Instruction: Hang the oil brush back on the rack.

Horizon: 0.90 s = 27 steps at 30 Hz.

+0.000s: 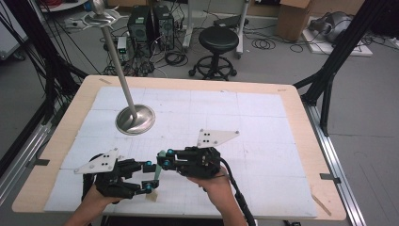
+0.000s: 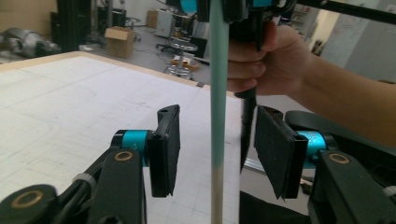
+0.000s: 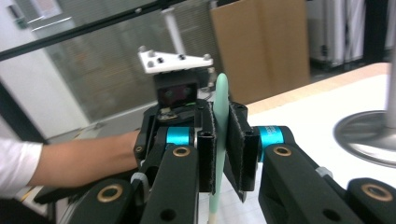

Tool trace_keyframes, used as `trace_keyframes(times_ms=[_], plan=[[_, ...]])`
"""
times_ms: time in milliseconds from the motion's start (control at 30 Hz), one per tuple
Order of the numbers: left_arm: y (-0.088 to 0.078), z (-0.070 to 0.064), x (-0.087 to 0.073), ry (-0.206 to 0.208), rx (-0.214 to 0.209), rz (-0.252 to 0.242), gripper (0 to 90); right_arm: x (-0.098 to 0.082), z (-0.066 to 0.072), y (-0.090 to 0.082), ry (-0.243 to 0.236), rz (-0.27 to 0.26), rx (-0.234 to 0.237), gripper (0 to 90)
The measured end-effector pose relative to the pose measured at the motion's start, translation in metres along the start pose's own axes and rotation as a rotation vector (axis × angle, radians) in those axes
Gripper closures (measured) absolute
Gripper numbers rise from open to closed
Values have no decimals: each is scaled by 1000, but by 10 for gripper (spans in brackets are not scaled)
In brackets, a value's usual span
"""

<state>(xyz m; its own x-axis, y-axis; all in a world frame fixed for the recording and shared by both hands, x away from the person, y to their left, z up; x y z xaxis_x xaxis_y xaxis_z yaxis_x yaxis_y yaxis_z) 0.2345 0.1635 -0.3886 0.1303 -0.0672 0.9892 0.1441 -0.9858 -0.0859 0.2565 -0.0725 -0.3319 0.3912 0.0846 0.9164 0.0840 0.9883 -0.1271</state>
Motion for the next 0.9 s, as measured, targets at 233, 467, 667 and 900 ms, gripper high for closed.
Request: trace_keyframes(times_ms=[233,467,667,900], plan=[[0,-1,0,4,-31,3,659,2,-4,8,-27,44,53,825],[0,-1,-2,22,-18,27,772,1,-5,11,-36,61,76,825],[0,0,-3,21,23,57,835,1,-6,12,0,25,35,567],[-3,3,-3,19,82,53,835,1,-4,-11,-16,-57,-69,381]])
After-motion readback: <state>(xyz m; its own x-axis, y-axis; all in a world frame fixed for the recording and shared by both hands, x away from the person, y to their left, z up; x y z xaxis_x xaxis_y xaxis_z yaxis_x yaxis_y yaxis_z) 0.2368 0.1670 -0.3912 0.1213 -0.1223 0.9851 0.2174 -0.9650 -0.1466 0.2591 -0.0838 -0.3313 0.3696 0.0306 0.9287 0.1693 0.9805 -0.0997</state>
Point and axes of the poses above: each handheld gripper's, and its own axes: y roughly forward along the jaws, x roughly out of its top, z roughly to its left, the point moved 2 cm from there along y, roughly forward along the jaws, and after that the axes turned 5 degrees about y, right-handed, at the moved point
